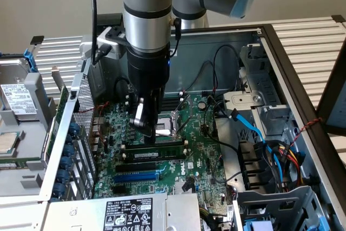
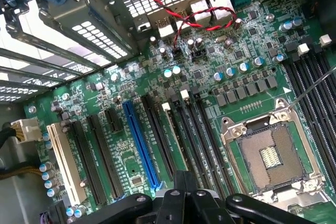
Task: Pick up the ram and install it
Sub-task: 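Press down the ram until it locks into place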
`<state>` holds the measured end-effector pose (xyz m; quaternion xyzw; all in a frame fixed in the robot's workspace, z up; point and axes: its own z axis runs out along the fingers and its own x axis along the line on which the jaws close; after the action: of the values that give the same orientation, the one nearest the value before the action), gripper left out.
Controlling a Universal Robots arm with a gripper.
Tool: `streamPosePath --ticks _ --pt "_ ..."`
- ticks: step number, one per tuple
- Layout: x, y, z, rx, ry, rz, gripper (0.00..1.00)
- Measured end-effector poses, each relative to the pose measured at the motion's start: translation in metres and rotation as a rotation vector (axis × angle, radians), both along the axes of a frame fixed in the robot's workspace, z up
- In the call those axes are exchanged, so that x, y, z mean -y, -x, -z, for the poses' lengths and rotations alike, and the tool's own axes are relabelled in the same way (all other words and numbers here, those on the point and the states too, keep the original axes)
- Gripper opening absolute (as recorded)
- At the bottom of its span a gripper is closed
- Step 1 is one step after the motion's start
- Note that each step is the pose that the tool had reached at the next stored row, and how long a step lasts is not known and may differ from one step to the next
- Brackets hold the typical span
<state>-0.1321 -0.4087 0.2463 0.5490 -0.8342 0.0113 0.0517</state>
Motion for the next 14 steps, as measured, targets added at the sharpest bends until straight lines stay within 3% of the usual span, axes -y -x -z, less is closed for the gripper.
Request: streamPosePath --ticks 2,6,14 --pt "0.0 -0.0001 0.0 -0.0004 0.0049 0.003 0.11" --pt "0.0001 -0.0001 0.0 -0.0005 0.0276 0.025 0.11" --pt "0.0 0.0 0.0 -0.0056 0.0292 0.12 0.11"
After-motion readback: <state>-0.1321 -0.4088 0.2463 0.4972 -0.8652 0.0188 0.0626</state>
